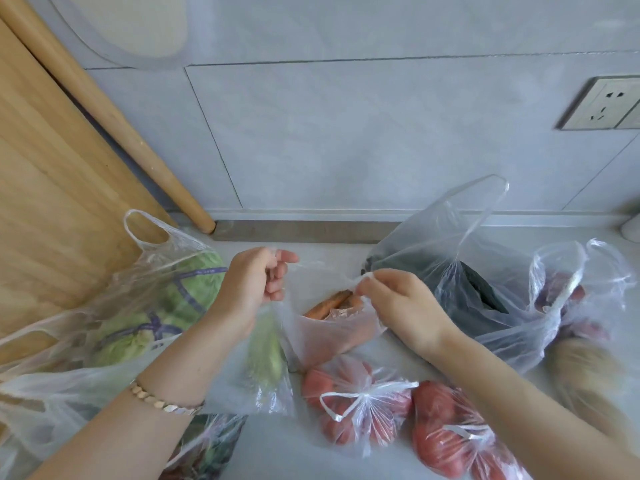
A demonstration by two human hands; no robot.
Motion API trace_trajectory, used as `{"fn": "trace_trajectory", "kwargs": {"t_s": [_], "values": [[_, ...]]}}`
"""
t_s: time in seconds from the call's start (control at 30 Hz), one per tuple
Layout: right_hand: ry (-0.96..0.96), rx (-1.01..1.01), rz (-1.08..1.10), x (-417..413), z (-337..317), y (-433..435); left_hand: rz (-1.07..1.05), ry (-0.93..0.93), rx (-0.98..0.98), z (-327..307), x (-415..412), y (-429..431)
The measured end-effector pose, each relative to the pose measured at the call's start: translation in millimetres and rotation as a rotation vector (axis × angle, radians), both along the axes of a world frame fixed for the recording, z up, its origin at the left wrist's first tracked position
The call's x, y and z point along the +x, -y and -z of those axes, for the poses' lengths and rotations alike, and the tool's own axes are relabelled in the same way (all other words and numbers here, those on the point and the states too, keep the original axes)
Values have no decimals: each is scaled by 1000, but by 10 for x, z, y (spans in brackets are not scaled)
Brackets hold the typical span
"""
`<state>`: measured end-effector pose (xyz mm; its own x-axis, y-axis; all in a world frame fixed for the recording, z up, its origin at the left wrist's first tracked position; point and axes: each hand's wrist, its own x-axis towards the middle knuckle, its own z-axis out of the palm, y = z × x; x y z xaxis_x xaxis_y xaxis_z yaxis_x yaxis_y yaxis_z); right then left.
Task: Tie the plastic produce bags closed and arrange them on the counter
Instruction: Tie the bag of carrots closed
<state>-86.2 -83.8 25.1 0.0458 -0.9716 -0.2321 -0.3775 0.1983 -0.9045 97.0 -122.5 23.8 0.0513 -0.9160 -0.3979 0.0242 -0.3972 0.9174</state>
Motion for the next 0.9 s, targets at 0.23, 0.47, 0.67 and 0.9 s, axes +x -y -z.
{"fn": "trace_trajectory", "kwargs": {"t_s": [0.23, 0.47, 0.67, 0.9], "values": [[395, 201, -155, -136, -180, 16, 526, 38, 12, 11, -47, -152], [438, 465, -288, 31, -88, 199, 717, 130, -148, 163, -344, -27], [129, 446, -155, -84, 153, 284, 804, 301, -353, 354, -341, 26], [588, 691, 380, -424, 768, 255, 237, 212, -166, 723, -114, 13]]}}
